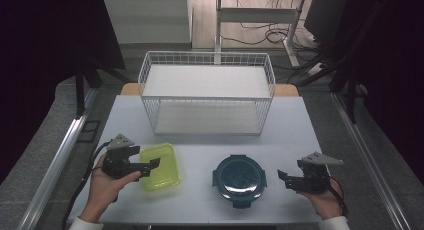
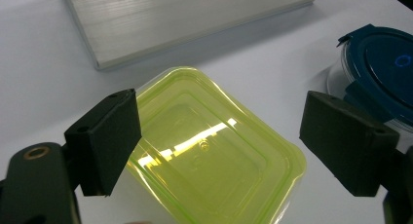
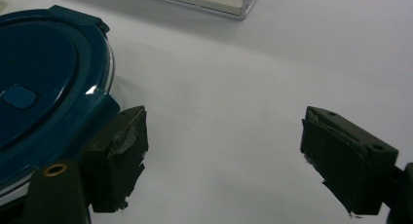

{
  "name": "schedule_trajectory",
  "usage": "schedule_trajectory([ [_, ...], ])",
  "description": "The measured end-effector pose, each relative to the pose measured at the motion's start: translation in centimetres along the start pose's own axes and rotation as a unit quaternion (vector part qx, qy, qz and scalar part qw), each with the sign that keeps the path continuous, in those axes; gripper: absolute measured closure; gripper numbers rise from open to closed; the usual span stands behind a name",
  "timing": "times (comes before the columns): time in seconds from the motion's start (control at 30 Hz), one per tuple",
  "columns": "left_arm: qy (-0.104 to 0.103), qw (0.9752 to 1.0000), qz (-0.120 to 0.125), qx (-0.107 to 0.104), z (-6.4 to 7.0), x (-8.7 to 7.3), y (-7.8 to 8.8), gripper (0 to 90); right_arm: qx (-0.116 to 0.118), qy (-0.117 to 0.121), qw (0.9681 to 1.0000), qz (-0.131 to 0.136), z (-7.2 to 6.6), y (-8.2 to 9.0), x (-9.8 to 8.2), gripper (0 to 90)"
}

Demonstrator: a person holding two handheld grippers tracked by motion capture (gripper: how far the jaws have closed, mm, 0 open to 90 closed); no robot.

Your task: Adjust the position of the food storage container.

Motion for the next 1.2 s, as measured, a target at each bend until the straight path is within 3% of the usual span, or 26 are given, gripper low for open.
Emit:
schedule_trajectory([
  [0.23, -0.004, 1.0000, -0.002, 0.005, -0.05, -0.28, 0.34, 14.6, 0.012, -0.005, 0.9999, -0.007, 0.37, 0.22, 0.30, 22.1],
  [0.4, -0.003, 1.0000, -0.005, 0.004, 0.01, -0.43, 0.25, 14.6, 0.008, -0.017, 0.9998, -0.006, 0.81, 0.54, 0.57, 23.6],
  [0.63, 0.003, 1.0000, -0.004, 0.006, -0.27, -0.29, 0.25, 14.6, 0.013, -0.012, 0.9997, -0.018, 0.92, -0.01, 0.19, 24.8],
  [1.2, 0.005, 1.0000, -0.001, 0.007, -0.39, -0.17, 0.44, 14.4, 0.013, -0.014, 0.9997, -0.015, 0.86, 0.22, 0.52, 24.6],
])
Point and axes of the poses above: each handheld gripper's, and its own axes: y roughly backward along the jaws, x roughly out of its top, z roughly to its right, the point moved 4 cm from there along -y, roughly forward along the jaws, and after that the axes turned 10 degrees about -x, right-handed, at the moved point
